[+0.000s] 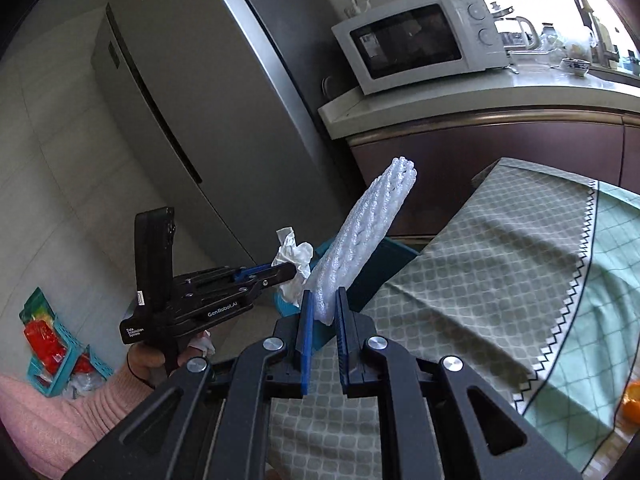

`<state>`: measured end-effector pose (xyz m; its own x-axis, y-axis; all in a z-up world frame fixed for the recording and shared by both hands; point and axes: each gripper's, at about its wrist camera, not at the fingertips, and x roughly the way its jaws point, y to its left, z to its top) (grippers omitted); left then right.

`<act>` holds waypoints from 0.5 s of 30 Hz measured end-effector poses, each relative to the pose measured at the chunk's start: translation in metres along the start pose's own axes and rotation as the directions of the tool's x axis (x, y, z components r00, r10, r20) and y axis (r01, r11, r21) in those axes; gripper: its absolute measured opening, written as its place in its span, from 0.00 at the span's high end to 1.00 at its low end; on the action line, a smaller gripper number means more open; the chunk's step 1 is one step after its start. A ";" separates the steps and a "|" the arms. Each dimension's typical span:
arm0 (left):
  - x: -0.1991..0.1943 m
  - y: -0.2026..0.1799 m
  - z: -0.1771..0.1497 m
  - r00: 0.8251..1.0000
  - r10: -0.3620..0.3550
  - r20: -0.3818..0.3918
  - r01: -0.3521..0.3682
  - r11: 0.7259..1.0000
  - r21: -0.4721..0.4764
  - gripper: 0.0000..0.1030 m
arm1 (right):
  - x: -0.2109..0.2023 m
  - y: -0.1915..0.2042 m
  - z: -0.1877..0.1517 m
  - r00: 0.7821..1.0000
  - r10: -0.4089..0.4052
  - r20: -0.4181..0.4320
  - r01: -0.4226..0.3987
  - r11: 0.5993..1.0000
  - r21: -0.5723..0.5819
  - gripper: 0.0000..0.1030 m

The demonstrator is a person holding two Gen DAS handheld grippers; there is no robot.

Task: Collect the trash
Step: 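Carry tissue and foam net to the bin and open both grippers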

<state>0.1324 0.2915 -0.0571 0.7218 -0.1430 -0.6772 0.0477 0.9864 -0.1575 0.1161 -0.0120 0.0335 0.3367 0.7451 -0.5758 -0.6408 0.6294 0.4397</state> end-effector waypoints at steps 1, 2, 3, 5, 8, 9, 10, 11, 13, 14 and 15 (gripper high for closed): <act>0.004 0.002 -0.001 1.000 0.002 -0.008 -0.002 1.000 -0.002 0.86 | 0.006 0.002 0.001 1.000 0.000 -0.014 0.000 1.000 -0.002 0.91; 0.007 0.005 -0.001 1.000 0.006 -0.015 -0.007 1.000 -0.003 0.86 | 0.013 0.003 0.003 1.000 -0.001 -0.029 0.001 1.000 -0.004 0.91; 0.011 0.008 -0.001 1.000 0.008 -0.020 -0.008 1.000 -0.002 0.86 | 0.019 0.003 0.003 0.999 0.000 -0.045 0.000 1.000 -0.007 0.91; 0.018 0.009 -0.001 0.999 0.008 -0.033 -0.008 1.000 -0.005 0.85 | 0.032 0.004 0.004 0.997 -0.006 -0.073 0.005 1.000 -0.009 0.91; 0.029 0.009 -0.003 0.998 0.018 -0.055 -0.019 1.000 -0.002 0.85 | 0.051 0.003 0.005 0.993 -0.019 -0.117 0.017 1.000 -0.011 0.90; 0.033 0.010 -0.003 0.998 0.022 -0.062 -0.022 1.000 0.000 0.84 | 0.058 0.002 0.005 0.991 -0.022 -0.134 0.021 1.000 -0.012 0.90; 0.037 0.009 -0.003 0.997 0.030 -0.069 -0.030 1.000 0.000 0.84 | 0.063 0.002 0.006 0.989 -0.024 -0.148 0.023 1.000 -0.010 0.90; 0.042 0.010 -0.002 0.996 0.038 -0.078 -0.038 0.999 0.000 0.84 | 0.068 0.000 0.007 0.987 -0.027 -0.160 0.026 1.000 -0.008 0.90; 0.050 0.013 -0.003 0.995 0.045 -0.093 -0.045 0.999 0.001 0.83 | 0.080 0.001 0.009 0.983 -0.034 -0.182 0.033 0.999 -0.012 0.89; 0.054 0.014 -0.003 0.994 0.047 -0.101 -0.047 0.999 0.001 0.83 | 0.085 0.002 0.009 0.981 -0.038 -0.190 0.036 0.999 -0.011 0.89; 0.058 0.016 -0.003 0.993 0.048 -0.109 -0.049 0.999 0.000 0.82 | 0.088 0.002 0.009 0.980 -0.038 -0.198 0.036 0.999 -0.011 0.88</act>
<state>0.1729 0.2985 -0.1005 0.6438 -0.1031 -0.7582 0.0124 0.9921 -0.1244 0.1506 0.0570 -0.0100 0.2177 0.6623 -0.7169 -0.6354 0.6537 0.4110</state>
